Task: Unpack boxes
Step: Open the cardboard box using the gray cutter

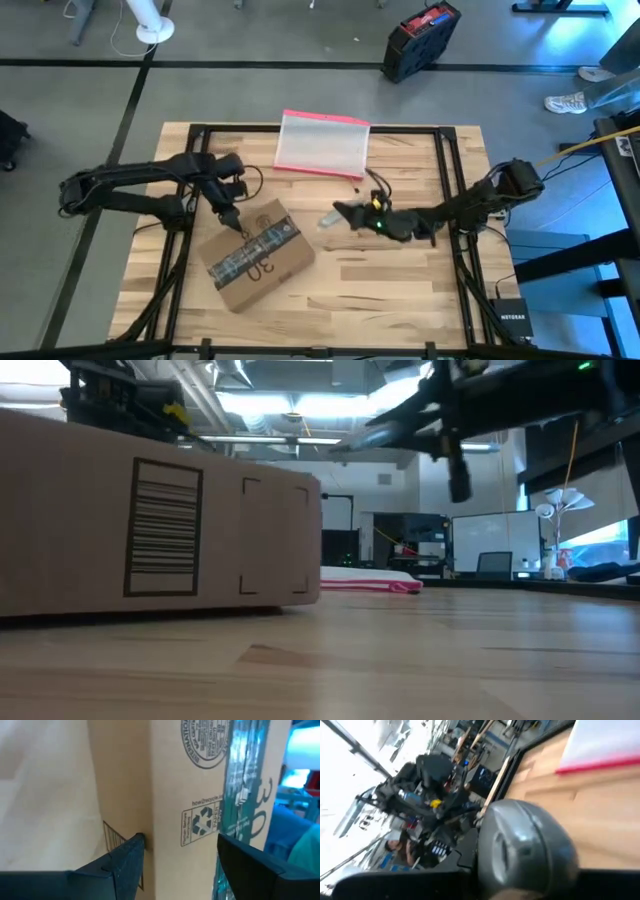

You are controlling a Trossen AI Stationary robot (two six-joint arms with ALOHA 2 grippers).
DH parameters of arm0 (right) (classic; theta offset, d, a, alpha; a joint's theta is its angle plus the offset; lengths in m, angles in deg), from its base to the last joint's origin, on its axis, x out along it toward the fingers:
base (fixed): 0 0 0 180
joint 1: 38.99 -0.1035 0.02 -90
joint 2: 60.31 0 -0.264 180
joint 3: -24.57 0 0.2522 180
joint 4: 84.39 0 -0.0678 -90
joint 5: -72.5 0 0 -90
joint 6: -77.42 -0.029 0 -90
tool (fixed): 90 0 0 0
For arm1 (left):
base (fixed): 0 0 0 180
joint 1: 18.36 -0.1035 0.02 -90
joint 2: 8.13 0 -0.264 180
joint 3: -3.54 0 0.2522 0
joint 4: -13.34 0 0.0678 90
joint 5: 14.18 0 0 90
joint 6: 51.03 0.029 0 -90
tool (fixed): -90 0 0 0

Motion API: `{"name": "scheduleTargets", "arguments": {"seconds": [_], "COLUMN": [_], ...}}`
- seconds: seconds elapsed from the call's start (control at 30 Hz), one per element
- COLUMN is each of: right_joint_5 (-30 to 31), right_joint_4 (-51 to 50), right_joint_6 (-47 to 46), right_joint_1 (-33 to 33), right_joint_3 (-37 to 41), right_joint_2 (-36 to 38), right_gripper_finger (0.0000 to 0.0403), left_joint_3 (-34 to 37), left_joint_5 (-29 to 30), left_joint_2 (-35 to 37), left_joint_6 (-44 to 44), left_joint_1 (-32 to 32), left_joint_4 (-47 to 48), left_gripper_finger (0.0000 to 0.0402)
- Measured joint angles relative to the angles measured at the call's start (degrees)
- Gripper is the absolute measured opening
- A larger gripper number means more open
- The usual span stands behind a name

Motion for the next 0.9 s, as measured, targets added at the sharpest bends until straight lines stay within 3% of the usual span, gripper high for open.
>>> {"name": "scheduleTargets", "arguments": {"seconds": [0.17, 0.4, 0.63, 0.9], "right_joint_5": [6.4, 6.9, 2.0, -7.3], "right_joint_4": [-2.8, -5.3, -6.1, -5.2], "right_joint_6": [-2.0, -3.3, -0.1, 5.6], "right_joint_1": [-6.3, -10.3, -12.3, -14.6], "right_joint_3": [0.0, 0.0, 0.0, 0.0], "right_joint_2": [0.0, -0.1, -0.1, 1.9], "right_gripper_finger": [0.0064, 0.0064, 0.0064, 0.0065], "left_joint_3": [0.0, 0.0, 0.0, 0.0], "left_joint_5": [0.1, 4.9, 10.8, 16.4], "left_joint_2": [-0.1, -2.8, -6.0, -2.5], "left_joint_6": [-10.1, -25.2, -34.4, -42.3], "left_joint_1": [7.9, 18.5, 23.3, 23.2], "left_joint_4": [-7.1, -18.7, -23.6, -21.7], "left_gripper_finger": [0.0239, 0.0239, 0.0239, 0.0239]}}
